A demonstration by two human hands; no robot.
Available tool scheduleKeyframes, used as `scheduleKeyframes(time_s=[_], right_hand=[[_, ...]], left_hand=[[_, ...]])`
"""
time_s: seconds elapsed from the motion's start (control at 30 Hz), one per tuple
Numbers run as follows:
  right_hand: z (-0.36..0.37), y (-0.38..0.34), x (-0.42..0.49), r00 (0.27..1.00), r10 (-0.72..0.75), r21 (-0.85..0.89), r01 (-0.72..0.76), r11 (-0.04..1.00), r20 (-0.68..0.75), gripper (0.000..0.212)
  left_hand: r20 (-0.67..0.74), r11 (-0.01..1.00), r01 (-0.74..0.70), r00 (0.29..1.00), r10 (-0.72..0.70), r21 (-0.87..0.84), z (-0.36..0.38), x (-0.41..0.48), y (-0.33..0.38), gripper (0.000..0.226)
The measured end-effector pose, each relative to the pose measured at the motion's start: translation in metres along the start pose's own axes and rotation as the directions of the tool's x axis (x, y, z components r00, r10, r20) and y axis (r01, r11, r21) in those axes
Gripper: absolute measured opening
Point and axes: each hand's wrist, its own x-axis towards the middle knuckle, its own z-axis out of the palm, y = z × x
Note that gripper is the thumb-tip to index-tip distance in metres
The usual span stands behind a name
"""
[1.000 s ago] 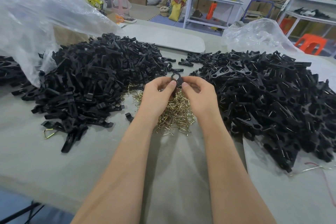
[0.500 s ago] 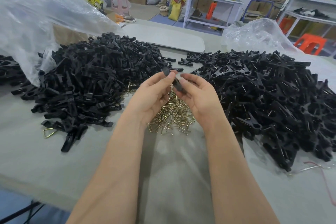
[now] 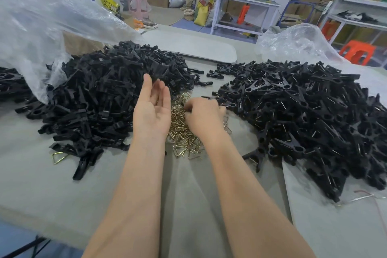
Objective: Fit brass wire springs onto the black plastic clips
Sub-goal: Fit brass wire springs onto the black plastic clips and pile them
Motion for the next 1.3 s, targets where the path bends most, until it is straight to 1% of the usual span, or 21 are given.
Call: scheduleKeyframes(time_s=[0.07, 0.1, 0.13, 0.2, 0.27, 0.33, 0.4, 0.43, 0.53, 0.57, 0.6, 0.7, 0.77, 0.83, 0.93, 1.0, 1.1, 1.17, 1.2, 1.27, 1.3], right_hand=[[0.003, -0.006, 0.005, 0.998, -0.029, 0.019, 0.030, 0.999, -0.053, 0.028], [0.003, -0.009, 0.008, 0.997, -0.045, 0.075, 0.049, 0.996, -0.064, 0.028], [0.003, -0.011, 0.010, 0.996, -0.055, 0.180, 0.066, 0.981, -0.070, 0.027], [0.000, -0.014, 0.011, 0.995, -0.070, 0.448, 0.092, 0.889, -0.066, 0.030], [-0.003, -0.013, 0.009, 0.993, -0.109, 0.585, 0.108, 0.804, -0.034, 0.042], [-0.008, -0.005, 0.006, 0.995, -0.093, 0.566, 0.092, 0.819, -0.027, 0.048], [-0.015, 0.010, 0.004, 0.998, -0.022, 0.464, 0.044, 0.884, -0.052, 0.040], [-0.018, 0.018, 0.002, 1.000, -0.008, 0.382, 0.014, 0.924, -0.019, 0.037], [-0.020, 0.032, -0.009, 0.968, -0.015, 0.059, 0.000, 0.998, 0.252, 0.047], [-0.018, 0.034, -0.012, 0.962, -0.010, 0.022, 0.004, 1.000, 0.273, 0.047], [-0.015, 0.034, -0.014, 0.971, -0.012, 0.040, 0.002, 0.999, 0.237, 0.042], [-0.005, 0.035, -0.016, 1.000, -0.021, 0.179, 0.017, 0.984, 0.020, 0.023], [-0.001, 0.036, -0.019, 0.995, 0.041, 0.324, -0.009, 0.946, -0.092, 0.015], [-0.002, 0.040, -0.021, 0.983, 0.109, 0.490, -0.023, 0.871, -0.149, 0.010], [-0.009, 0.046, -0.020, 0.973, 0.168, 0.655, -0.024, 0.755, -0.159, 0.003], [-0.014, 0.049, -0.019, 0.970, 0.185, 0.712, -0.020, 0.702, -0.155, 0.006], [-0.021, 0.049, -0.020, 0.971, 0.210, 0.820, -0.027, 0.572, -0.115, 0.009], [-0.024, 0.049, -0.021, 0.967, 0.238, 0.896, -0.030, 0.442, -0.085, 0.009], [-0.026, 0.050, -0.021, 0.963, 0.260, 0.925, -0.030, 0.379, -0.075, 0.009], [-0.031, 0.052, -0.022, 0.953, 0.298, 0.967, -0.021, 0.256, -0.059, 0.008], [-0.033, 0.053, -0.022, 0.950, 0.307, 0.978, -0.013, 0.207, -0.052, 0.008]], left_hand=[[-0.015, 0.998, 0.007, 1.000, -0.007, 0.061, -0.002, 0.001, -0.001, 0.028], [-0.014, 0.997, 0.014, 1.000, -0.013, 0.071, -0.002, 0.002, -0.001, 0.025], [-0.012, 0.997, 0.020, 1.000, -0.019, 0.070, -0.002, 0.001, -0.001, 0.023], [-0.011, 0.998, 0.023, 1.000, -0.022, 0.056, -0.001, 0.001, -0.001, 0.021], [-0.010, 0.999, 0.017, 1.000, -0.016, 0.036, -0.001, 0.001, -0.001, 0.017], [-0.007, 1.000, 0.021, 1.000, -0.021, 0.020, -0.001, 0.001, -0.001, 0.014], [0.004, 0.998, 0.055, 0.998, -0.055, 0.015, -0.001, 0.002, -0.002, 0.015], [0.014, 0.996, 0.085, 0.996, -0.085, 0.016, -0.001, 0.002, -0.003, 0.017], [0.038, 0.983, 0.176, 0.983, -0.177, 0.047, 0.000, 0.000, -0.007, 0.016], [0.038, 0.978, 0.195, 0.979, -0.198, 0.072, 0.000, 0.000, -0.009, 0.015], [0.033, 0.972, 0.210, 0.976, -0.215, 0.107, 0.001, -0.001, -0.011, 0.014], [-0.002, 0.934, 0.254, 0.965, -0.262, 0.253, -0.001, -0.001, -0.015, 0.018], [-0.022, 0.909, 0.275, 0.959, -0.282, 0.314, -0.002, 0.000, -0.017, 0.021], [-0.028, 0.909, 0.279, 0.958, -0.285, 0.311, -0.003, 0.000, -0.018, 0.015], [-0.029, 0.917, 0.298, 0.953, -0.301, 0.264, -0.002, 0.000, -0.020, 0.008], [-0.020, 0.918, 0.310, 0.949, -0.315, 0.247, -0.002, 0.001, -0.021, 0.006], [-0.014, 0.910, 0.259, 0.963, -0.269, 0.322, -0.002, 0.002, -0.025, 0.005], [0.034, 0.843, 0.139, 0.982, -0.183, 0.519, -0.003, 0.001, -0.029, 0.005], [0.074, 0.762, 0.054, 0.988, -0.134, 0.645, -0.004, 0.001, -0.032, 0.007], [0.177, 0.512, -0.135, 0.984, -0.033, 0.848, -0.007, -0.001, -0.035, 0.012], [0.235, 0.391, -0.220, 0.972, 0.008, 0.894, -0.009, -0.001, -0.036, 0.012]])
